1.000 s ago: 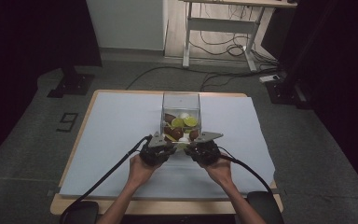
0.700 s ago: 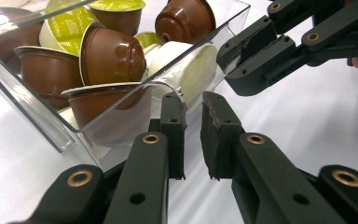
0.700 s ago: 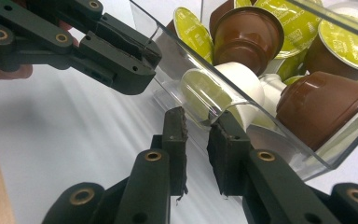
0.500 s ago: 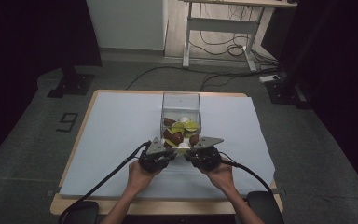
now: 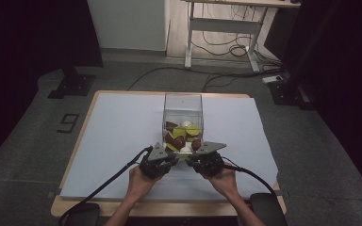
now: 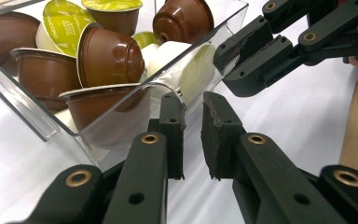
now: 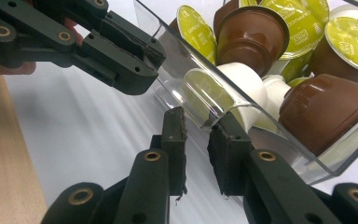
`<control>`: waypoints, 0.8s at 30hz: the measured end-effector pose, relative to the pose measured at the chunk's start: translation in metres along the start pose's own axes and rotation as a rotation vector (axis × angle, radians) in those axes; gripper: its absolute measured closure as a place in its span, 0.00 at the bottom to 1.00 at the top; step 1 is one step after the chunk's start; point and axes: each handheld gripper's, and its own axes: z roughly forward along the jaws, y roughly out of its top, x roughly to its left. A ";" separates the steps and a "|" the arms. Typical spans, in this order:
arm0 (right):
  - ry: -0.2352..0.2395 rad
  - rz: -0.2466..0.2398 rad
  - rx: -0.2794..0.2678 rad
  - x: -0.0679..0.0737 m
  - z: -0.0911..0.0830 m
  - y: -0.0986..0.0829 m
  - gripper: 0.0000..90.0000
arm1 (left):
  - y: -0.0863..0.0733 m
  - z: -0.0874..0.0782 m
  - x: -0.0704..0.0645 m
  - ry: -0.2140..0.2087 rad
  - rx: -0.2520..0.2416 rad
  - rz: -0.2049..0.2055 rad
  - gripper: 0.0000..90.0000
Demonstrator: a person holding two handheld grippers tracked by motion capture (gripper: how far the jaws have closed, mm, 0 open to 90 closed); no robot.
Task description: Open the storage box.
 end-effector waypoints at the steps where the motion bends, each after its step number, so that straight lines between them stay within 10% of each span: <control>1: 0.000 0.001 0.000 0.001 0.000 0.000 0.84 | -0.001 0.000 -0.001 -0.003 -0.002 -0.002 0.87; 24: 0.018 -0.023 0.019 0.015 -0.005 -0.007 0.85 | -0.008 -0.007 -0.016 -0.028 0.011 0.027 0.87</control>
